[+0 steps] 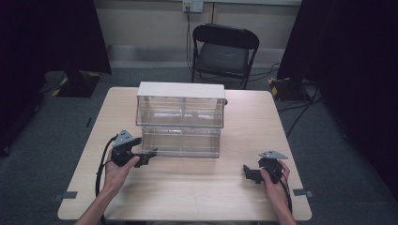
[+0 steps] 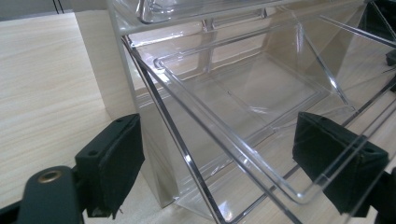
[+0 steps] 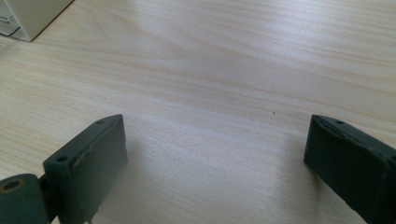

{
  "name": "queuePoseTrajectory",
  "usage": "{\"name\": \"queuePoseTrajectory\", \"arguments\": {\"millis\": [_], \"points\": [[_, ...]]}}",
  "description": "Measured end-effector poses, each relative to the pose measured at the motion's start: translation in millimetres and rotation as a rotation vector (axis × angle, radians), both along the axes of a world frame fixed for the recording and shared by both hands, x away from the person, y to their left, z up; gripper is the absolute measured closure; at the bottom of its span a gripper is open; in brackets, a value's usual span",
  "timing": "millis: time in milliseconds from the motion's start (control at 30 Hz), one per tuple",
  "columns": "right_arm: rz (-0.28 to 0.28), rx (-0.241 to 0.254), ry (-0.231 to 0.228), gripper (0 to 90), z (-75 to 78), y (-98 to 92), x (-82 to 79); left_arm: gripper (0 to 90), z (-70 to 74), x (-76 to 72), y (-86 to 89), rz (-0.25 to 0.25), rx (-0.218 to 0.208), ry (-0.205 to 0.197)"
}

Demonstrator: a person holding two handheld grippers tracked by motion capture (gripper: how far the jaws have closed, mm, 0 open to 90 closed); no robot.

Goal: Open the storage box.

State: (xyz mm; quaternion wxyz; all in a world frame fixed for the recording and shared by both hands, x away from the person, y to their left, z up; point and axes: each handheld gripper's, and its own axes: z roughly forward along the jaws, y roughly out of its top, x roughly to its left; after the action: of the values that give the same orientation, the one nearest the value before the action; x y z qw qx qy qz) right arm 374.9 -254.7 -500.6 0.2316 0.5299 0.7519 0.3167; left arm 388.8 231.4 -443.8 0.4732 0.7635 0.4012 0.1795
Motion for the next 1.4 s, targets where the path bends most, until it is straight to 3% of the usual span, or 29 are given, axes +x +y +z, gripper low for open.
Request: {"name": "queuePoseTrajectory", "arguments": {"millis": [300,767,1300,1400], "points": [[-0.001,0.000,0.000,5.1,0.0,0.1,0.1,15.9,12.8,4.9,-1.1,-0.013,-0.002,-0.023],[0.000,0.001,0.000,5.0,-0.1,0.2,0.2,12.2,12.2,9.0,-4.6,-0.011,-0.024,-0.021],[-0.001,0.000,0.000,5.0,0.0,0.2,0.2,10.8,14.7,10.0,-6.7,-0.013,-0.004,-0.008],[0.001,0.000,-0.001,5.0,-0.1,0.2,0.2,12.0,17.1,8.2,-5.6,0.005,-0.009,-0.023]]}}
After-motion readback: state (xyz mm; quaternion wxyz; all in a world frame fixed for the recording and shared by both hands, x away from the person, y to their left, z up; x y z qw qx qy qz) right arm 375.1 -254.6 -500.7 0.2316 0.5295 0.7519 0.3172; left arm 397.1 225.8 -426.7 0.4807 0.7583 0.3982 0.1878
